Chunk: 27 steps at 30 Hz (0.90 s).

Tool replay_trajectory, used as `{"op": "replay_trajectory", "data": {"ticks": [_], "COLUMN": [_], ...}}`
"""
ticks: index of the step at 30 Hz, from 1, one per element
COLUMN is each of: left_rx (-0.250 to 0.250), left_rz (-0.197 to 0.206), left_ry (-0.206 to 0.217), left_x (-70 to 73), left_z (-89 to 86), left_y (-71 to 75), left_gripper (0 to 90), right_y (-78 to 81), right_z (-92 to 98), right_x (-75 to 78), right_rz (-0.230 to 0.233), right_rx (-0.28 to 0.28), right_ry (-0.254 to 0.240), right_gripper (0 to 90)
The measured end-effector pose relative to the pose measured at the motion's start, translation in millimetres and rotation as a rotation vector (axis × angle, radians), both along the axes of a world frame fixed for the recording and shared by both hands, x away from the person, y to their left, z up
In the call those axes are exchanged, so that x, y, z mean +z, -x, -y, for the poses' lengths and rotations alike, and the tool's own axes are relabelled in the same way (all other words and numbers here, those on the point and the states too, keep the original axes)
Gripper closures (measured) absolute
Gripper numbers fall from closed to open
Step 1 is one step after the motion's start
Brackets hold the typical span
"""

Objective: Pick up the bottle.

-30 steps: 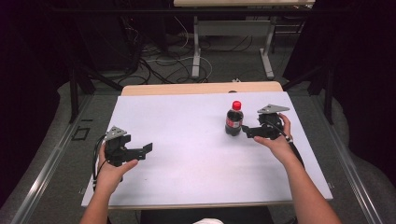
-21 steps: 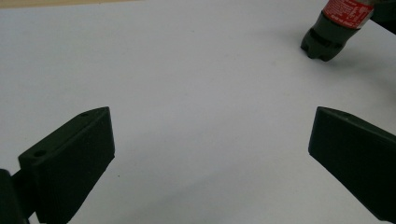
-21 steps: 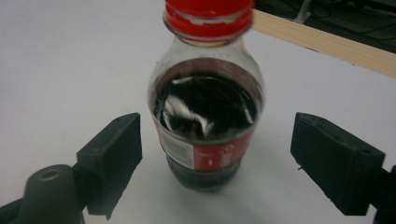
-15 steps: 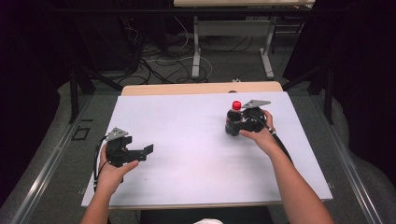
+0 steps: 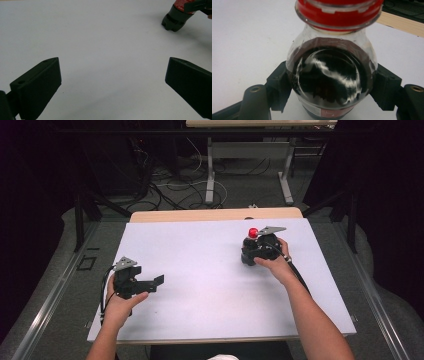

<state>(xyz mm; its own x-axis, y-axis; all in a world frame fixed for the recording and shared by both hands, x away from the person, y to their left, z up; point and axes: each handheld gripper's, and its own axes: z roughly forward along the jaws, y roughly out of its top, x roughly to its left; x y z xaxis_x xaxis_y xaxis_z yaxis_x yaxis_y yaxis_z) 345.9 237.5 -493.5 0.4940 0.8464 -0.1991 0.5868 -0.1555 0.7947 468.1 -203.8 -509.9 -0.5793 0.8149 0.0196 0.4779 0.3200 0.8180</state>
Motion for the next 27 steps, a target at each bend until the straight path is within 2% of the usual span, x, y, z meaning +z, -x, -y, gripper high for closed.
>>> {"op": "replay_trajectory", "data": {"ticks": [3, 6, 9, 12, 18, 24, 25, 27], "left_rx": [0.0, 0.001, -0.004, -0.008, -0.03, -0.072, -0.074, -0.091], "left_rz": [0.0, 0.004, 0.002, 0.011, 0.011, 0.021, 0.02, 0.029], "left_ry": [-0.001, 0.001, 0.0, 0.0, -0.009, 0.004, 0.023, 0.019], "left_x": [-0.3, 0.0, 0.3, 0.0, 5.1, 12.9, 14.4, 17.9], "left_z": [0.7, 1.3, 1.4, 3.2, 8.7, 18.7, 22.1, 26.4], "left_y": [-0.1, 0.3, 0.3, 0.3, 2.2, 6.5, 7.8, 9.4], "left_gripper": [0.5, 0.6, 0.6, 0.6, 0.6, 0.6, 0.6, 0.6], "right_y": [1.5, 4.3, 9.0, 17.1, 42.1, 71.2, 75.7, 83.5], "right_z": [-0.2, -1.0, -2.2, -5.9, -17.1, -29.1, -31.4, -35.7], "right_x": [1.0, 2.1, 3.6, 8.1, 23.2, 36.2, 38.1, 40.8], "right_rz": [0.009, -0.001, 0.012, 0.008, 0.025, 0.037, 0.035, 0.038], "right_rx": [0.003, -0.002, 0.021, 0.053, 0.136, 0.207, 0.216, 0.236], "right_ry": [0.019, 0.009, 0.027, 0.025, 0.018, 0.023, 0.027, 0.034], "right_gripper": [29.0, 29.2, 29.3, 29.4, 29.4, 29.3, 29.3, 29.3]}}
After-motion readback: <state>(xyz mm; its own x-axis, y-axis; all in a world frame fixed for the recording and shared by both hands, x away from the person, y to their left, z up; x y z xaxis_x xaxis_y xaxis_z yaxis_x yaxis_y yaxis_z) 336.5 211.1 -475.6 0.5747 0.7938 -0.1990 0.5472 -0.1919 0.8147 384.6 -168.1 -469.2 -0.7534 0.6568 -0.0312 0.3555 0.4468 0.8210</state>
